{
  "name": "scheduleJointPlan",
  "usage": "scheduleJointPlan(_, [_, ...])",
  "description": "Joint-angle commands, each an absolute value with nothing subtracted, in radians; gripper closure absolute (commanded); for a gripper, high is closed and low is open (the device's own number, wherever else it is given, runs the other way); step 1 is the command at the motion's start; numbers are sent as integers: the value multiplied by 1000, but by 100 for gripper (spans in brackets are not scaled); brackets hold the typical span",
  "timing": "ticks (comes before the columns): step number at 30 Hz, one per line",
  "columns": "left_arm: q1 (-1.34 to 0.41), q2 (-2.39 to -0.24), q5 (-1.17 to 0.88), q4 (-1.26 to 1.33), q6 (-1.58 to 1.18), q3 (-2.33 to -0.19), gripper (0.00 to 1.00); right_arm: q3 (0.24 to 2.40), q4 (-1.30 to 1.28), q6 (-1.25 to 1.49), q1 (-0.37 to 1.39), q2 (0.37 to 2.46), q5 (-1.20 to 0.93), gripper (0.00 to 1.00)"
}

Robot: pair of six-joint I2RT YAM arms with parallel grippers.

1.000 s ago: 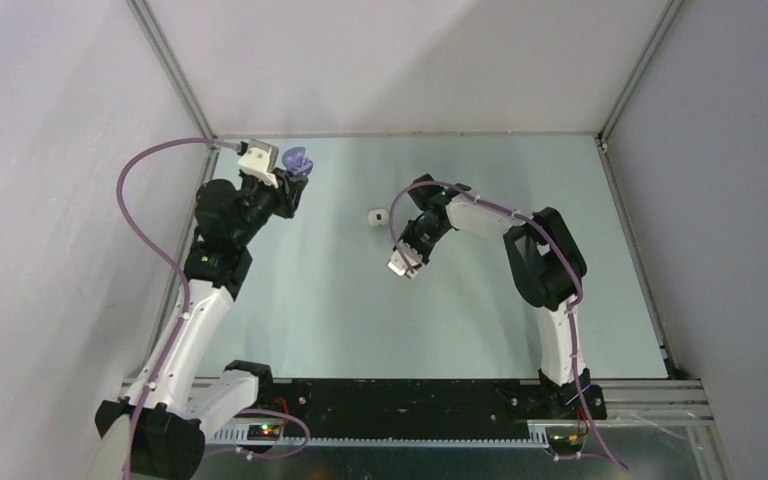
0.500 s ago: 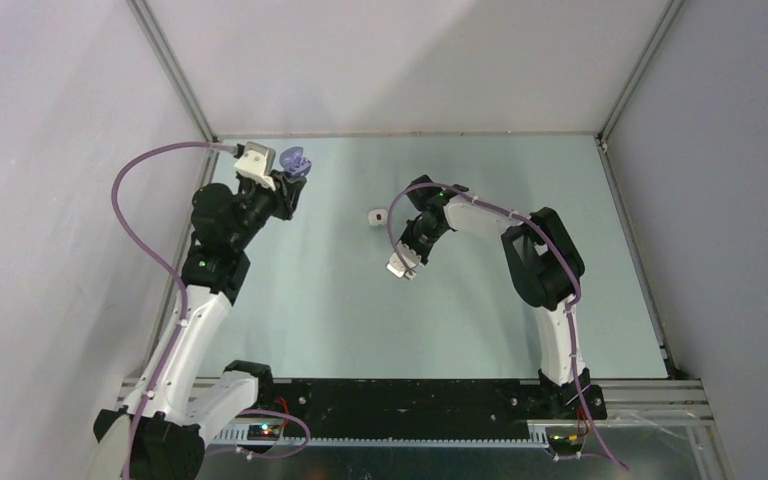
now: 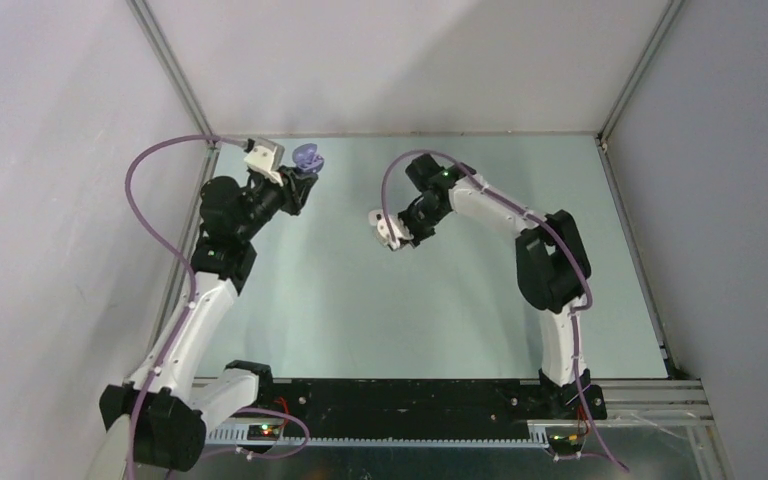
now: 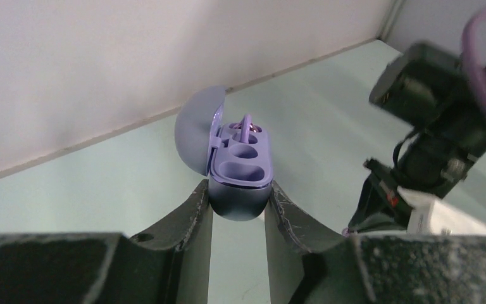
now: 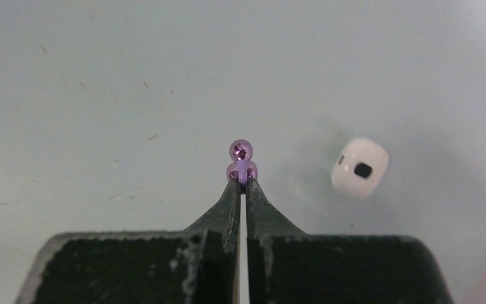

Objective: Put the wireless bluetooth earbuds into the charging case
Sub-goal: Pick up the earbud from the center of the board.

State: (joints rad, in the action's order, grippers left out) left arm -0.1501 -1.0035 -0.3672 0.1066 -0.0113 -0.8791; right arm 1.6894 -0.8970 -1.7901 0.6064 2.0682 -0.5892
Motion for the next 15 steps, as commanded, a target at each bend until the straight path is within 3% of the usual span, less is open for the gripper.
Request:
scheduleJointPlan(1, [-151,-1085,-554,238,-28,-901,100,1827,-1079,-1332,564,1920,-723,100])
scheduleJointPlan(6, [-169,-1172,-736,307,-11,-947,100,1878,-1153,-1027,502,1807,-805,100])
scheduleJointPlan(9, [-179,-1220,-775,313,-4,-973,100,1810,-1118,-1024,490,1715,-784,100])
scheduleJointPlan(12, [-179,-1243,-795,310,-3,-998,100,1578,-1049,-1252,515,1609,-673,100])
scheduleJointPlan(15, [-180,-1242,-795,275,19,-1012,100,1289,-876,-1700,522,1444,-499,100])
